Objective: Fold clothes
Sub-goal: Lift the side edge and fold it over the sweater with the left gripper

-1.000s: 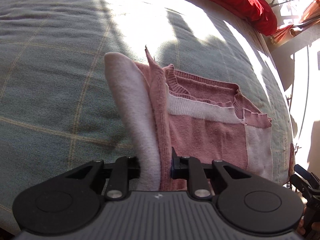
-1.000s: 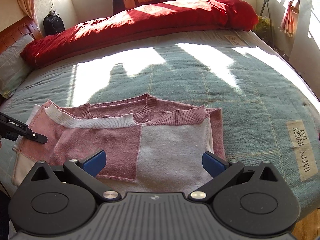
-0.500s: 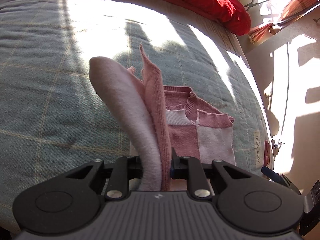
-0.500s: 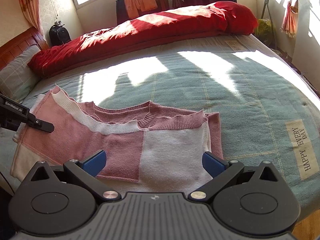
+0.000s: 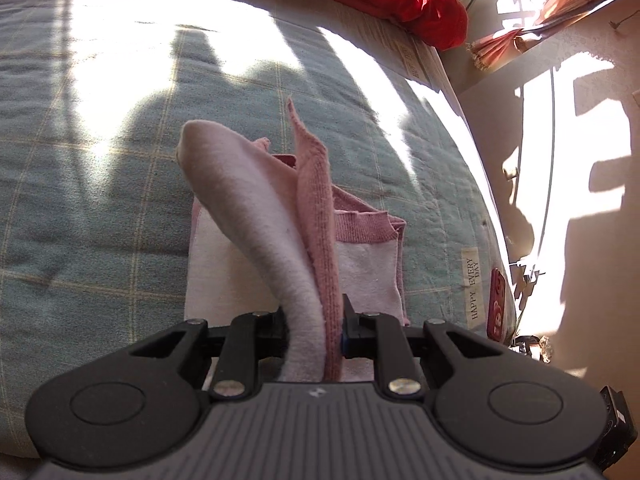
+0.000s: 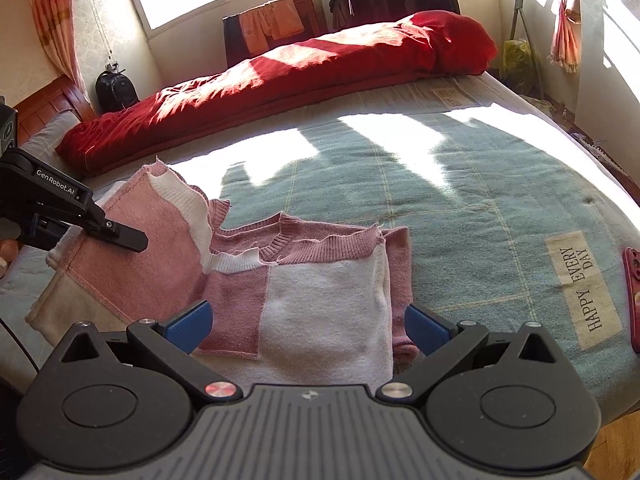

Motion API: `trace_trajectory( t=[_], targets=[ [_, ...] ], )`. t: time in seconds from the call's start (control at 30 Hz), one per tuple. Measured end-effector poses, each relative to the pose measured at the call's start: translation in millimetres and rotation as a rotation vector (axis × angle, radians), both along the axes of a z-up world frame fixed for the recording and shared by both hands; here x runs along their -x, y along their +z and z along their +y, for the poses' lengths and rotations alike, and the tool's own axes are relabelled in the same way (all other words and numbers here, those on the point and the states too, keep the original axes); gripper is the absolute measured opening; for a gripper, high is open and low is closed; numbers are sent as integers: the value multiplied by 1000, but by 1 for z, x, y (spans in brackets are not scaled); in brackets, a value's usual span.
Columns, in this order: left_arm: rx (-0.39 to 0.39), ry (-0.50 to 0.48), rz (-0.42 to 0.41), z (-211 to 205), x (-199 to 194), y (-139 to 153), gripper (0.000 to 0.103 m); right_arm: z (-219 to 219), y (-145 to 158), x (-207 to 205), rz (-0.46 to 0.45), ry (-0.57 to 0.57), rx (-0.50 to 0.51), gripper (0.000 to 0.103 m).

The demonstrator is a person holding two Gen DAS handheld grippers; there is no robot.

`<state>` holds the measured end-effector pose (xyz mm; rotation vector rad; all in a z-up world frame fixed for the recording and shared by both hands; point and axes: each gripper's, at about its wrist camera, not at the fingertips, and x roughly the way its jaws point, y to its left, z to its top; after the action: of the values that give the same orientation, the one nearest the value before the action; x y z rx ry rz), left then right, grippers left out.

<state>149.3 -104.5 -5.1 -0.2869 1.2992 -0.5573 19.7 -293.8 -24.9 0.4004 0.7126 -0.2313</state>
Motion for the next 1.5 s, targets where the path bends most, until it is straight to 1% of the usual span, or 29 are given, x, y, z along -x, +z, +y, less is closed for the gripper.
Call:
trace_trajectory(
  t=[0.6,0.97,1.13,1.37,1.5],
  targets=[
    [-20,-22,26,-85,5,-10,19,-33,-8,47,-55,-91,-70,103],
    [-87,-59,42,-135,3,-33,19,-50,-11,70,-65,-149,-88,103],
    [-119,-75,45,-154,2,-43,19,-52,-11,74,-67,-147,-91,103],
    [-164,-84,57,-174,4,-60,20,-47,-13,70,-72,-83,-123,103],
    [-184,-76,68,-183,1,-71,20,-44,-15,68,-62,-78,-122,103]
  ],
)
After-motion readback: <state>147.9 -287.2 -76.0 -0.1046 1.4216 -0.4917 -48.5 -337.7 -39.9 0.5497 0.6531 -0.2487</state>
